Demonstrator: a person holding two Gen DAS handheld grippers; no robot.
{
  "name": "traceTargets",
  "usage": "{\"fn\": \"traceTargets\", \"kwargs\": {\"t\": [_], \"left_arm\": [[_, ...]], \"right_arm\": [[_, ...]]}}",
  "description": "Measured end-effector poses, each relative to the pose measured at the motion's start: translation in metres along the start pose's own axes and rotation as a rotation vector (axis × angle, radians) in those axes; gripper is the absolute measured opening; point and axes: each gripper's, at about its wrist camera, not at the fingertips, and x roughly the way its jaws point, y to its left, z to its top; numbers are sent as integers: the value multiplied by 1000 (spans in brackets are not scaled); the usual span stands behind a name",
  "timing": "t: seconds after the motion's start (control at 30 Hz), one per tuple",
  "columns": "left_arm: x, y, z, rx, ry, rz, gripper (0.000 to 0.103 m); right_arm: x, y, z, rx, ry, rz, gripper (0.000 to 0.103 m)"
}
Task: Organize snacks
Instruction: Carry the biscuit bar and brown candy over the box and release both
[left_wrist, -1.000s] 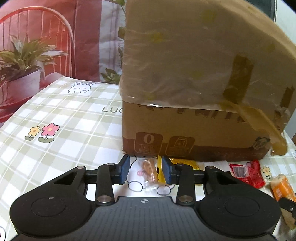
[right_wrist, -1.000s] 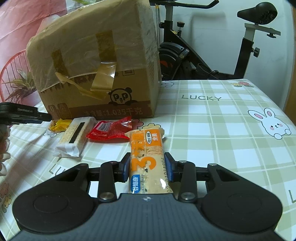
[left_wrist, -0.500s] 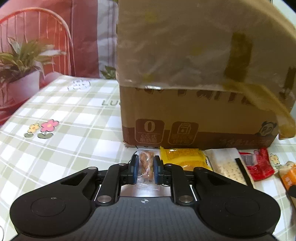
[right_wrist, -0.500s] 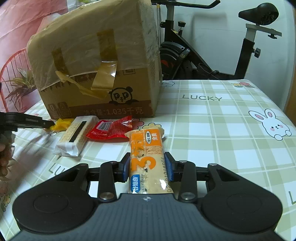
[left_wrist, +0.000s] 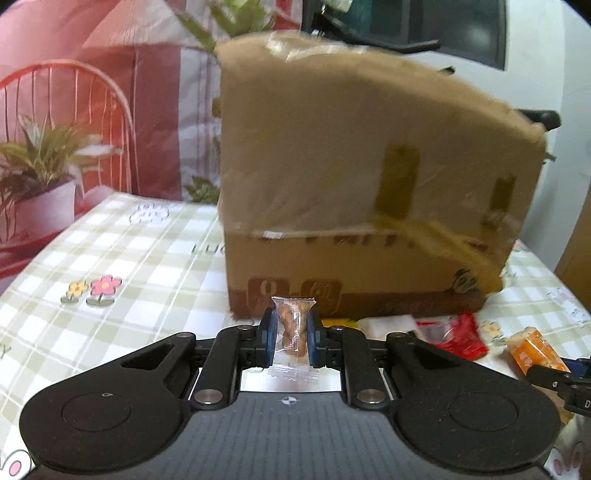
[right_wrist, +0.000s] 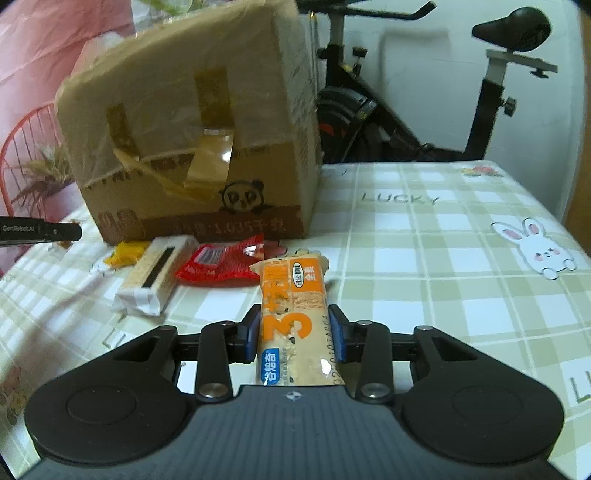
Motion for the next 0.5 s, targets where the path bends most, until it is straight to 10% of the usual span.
{"fn": "traceTargets", "kwargs": {"t": [0.5], "left_arm": [[-38, -17, 74, 15, -225, -107, 18]], "right_arm": [[-61, 23, 115, -45, -270, 25, 39]]}}
